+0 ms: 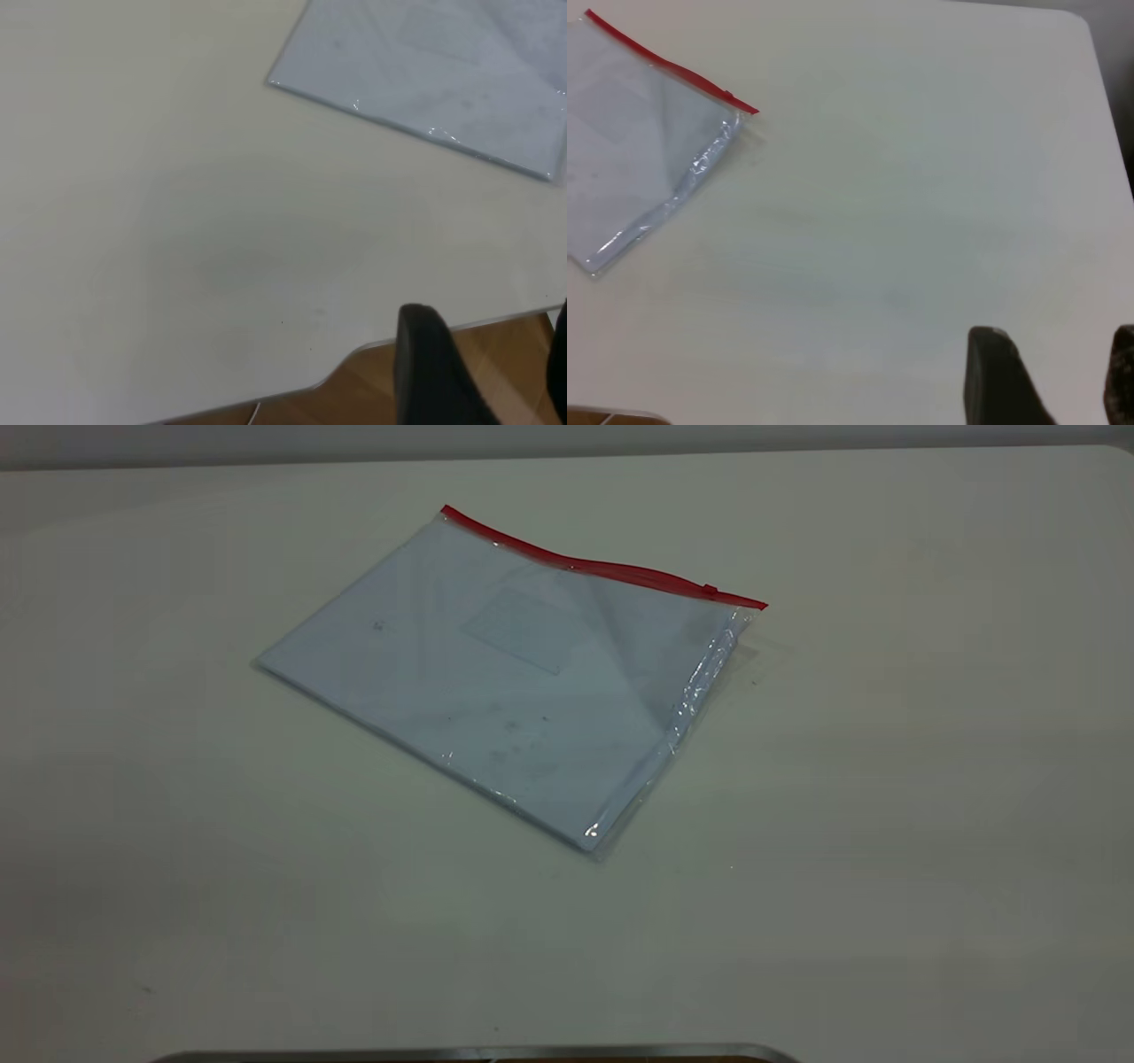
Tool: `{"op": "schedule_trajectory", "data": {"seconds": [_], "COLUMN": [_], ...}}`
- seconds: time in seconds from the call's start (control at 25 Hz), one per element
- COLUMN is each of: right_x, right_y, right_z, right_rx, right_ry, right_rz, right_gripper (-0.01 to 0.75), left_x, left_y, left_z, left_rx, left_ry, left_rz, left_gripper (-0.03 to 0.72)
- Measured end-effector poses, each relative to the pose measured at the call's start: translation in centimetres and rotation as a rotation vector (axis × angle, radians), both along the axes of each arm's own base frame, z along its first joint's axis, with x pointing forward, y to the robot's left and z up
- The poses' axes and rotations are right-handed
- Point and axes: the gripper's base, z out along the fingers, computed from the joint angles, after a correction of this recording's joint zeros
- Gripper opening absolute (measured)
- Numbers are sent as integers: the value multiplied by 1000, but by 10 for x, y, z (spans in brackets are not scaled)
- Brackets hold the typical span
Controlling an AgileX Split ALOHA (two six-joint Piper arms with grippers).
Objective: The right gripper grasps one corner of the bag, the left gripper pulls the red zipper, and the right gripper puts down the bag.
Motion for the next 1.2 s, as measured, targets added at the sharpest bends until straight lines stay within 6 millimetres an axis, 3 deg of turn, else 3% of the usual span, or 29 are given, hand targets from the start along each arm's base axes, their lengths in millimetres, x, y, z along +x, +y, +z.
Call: {"op": "schedule_trajectory", "data": {"seconds": [0.12,0.24,0.4,0.56,0.76,0.88,1.2], "right_x": [1,18,62,117,176,202,267], "right_y": [5,11,10,10,16,21,33], "right_z": [2,11,20,10,-26,-49,-113], "right_rx": [49,127,128,133,163,209,243], "right_ry": [-9,-26,-11,97,250,294,338], "right_rz": [30,69,85,98,196,244,273], "right_gripper": [318,317,317,330,371,376,384], "left_x": [1,13,59,114,179,215,278], "left_y": [1,4,7,6,6,5,-5], "left_z": [0,11,31,39,41,32,5], "left_rx": [-20,-51,-55,-50,33,26,-49], "left_ry": [3,-44,-127,-81,8,84,211], "left_rz": [30,93,130,123,61,46,-14], "left_gripper": [387,387,387,387,387,387,387]}}
